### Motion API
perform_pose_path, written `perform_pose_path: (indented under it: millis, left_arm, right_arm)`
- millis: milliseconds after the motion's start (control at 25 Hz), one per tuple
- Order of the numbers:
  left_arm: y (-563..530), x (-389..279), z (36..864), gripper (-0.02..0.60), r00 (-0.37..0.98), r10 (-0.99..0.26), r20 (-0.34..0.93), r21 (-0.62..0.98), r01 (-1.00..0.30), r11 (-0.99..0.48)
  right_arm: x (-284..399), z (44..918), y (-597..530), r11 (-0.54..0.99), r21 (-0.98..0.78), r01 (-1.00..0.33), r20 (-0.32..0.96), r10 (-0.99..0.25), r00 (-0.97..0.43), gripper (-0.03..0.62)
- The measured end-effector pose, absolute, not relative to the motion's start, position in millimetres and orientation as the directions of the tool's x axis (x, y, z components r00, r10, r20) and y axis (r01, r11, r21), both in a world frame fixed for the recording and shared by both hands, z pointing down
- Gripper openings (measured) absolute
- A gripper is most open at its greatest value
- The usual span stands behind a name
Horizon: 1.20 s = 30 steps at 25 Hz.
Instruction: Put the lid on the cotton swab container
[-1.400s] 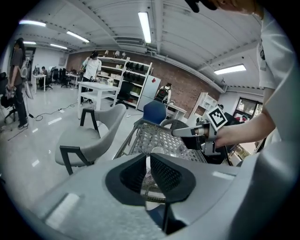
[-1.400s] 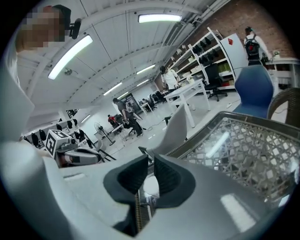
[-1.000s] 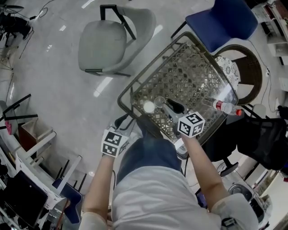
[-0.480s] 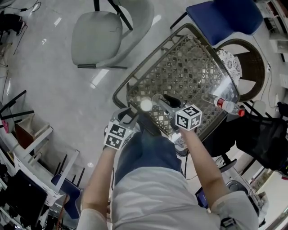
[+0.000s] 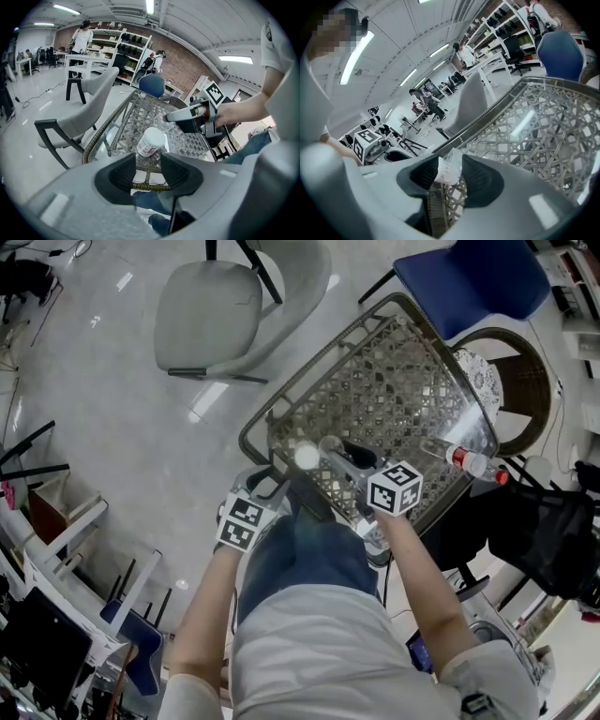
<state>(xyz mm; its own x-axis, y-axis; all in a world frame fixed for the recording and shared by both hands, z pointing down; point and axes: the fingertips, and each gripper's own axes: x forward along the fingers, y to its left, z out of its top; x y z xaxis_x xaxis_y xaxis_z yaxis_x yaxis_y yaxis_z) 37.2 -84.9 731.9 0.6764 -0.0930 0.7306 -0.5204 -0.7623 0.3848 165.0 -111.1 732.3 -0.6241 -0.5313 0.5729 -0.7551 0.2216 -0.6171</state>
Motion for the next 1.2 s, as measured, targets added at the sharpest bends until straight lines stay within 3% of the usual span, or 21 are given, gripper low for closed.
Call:
perform_pose_path:
  millis: [760,1200]
  left_arm:
    - [-40.7,-23.9,710.7,0.158,0.66,-0.193,0.726,0.366,-0.609,-0.704]
    - [-28.2,-44.0,710.2,0.158,0.65,-0.219,0.728,0.375,-0.644,-0.667]
  right_arm:
    - [98.9,711.2,-105.7,0.348,-0.573,-0.742,0.579,-0.468,-0.667,0.162]
    - [87.1,729.7,-100.8,0.406,-0.451,-0.795,0.643,-0.471,-0.605,0.142]
